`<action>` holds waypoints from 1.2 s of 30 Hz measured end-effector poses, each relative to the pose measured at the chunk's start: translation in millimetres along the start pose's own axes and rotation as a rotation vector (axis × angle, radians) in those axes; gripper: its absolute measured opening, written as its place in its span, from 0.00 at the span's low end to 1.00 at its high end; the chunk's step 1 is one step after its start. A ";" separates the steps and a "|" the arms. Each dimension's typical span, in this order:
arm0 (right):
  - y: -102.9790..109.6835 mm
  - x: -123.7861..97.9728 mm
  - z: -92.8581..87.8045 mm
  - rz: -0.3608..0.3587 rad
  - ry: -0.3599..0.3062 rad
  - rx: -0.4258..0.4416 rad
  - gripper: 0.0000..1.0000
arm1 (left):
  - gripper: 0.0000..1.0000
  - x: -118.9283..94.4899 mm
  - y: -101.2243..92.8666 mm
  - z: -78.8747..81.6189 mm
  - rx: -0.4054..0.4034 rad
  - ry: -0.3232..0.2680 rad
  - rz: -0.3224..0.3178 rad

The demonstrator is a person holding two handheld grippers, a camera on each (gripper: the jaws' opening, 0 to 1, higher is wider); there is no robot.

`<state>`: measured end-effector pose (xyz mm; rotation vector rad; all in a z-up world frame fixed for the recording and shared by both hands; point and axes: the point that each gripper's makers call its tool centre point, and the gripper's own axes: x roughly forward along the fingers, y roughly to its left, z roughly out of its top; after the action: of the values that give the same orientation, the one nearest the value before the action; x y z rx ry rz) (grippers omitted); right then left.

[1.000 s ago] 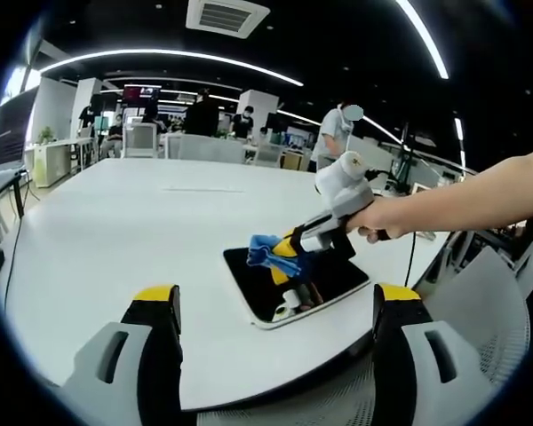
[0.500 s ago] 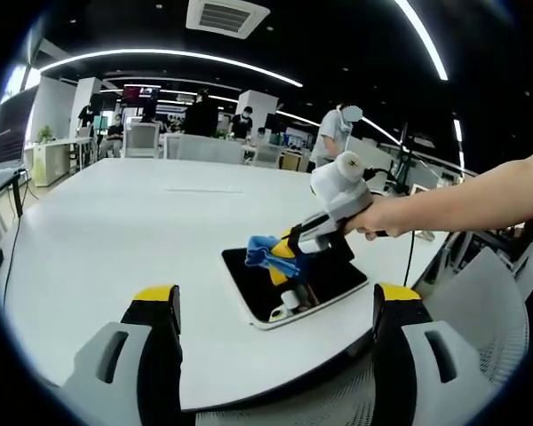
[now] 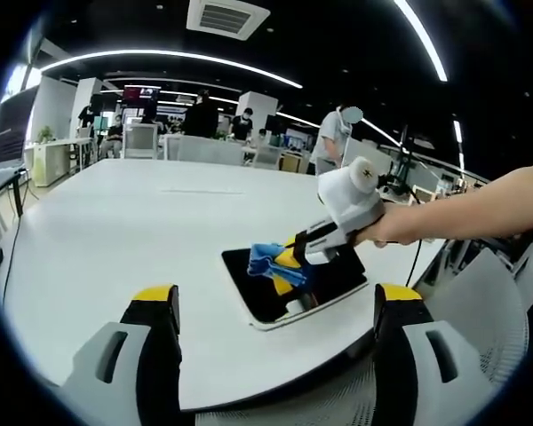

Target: Wipe the mirror surface with the cleaning cloth until all visible marks leave the cleaned area.

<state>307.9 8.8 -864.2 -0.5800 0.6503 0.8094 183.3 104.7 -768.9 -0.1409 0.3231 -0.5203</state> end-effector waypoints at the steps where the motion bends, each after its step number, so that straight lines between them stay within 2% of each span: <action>1: 1.5 -0.8 -0.2 0.000 0.001 -0.003 0.00 | 0.91 -0.2 0.5 0.4 0.001 -0.003 0.003; 17: 32.0 -20.0 -10.3 0.034 -0.020 0.022 0.00 | 0.93 -0.9 1.9 1.5 0.004 -0.010 0.011; 33: 57.8 -35.6 -18.2 0.069 -0.013 0.028 0.00 | 0.93 -2.6 1.5 1.5 0.002 -0.013 0.011; 36: 62.4 -38.9 -20.0 0.073 -0.022 0.052 0.00 | 0.93 -2.9 1.5 1.2 0.000 -0.012 0.012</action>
<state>231.7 11.9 -863.3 -0.5016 0.6738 0.8634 182.1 107.5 -767.3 -0.1420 0.3125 -0.5077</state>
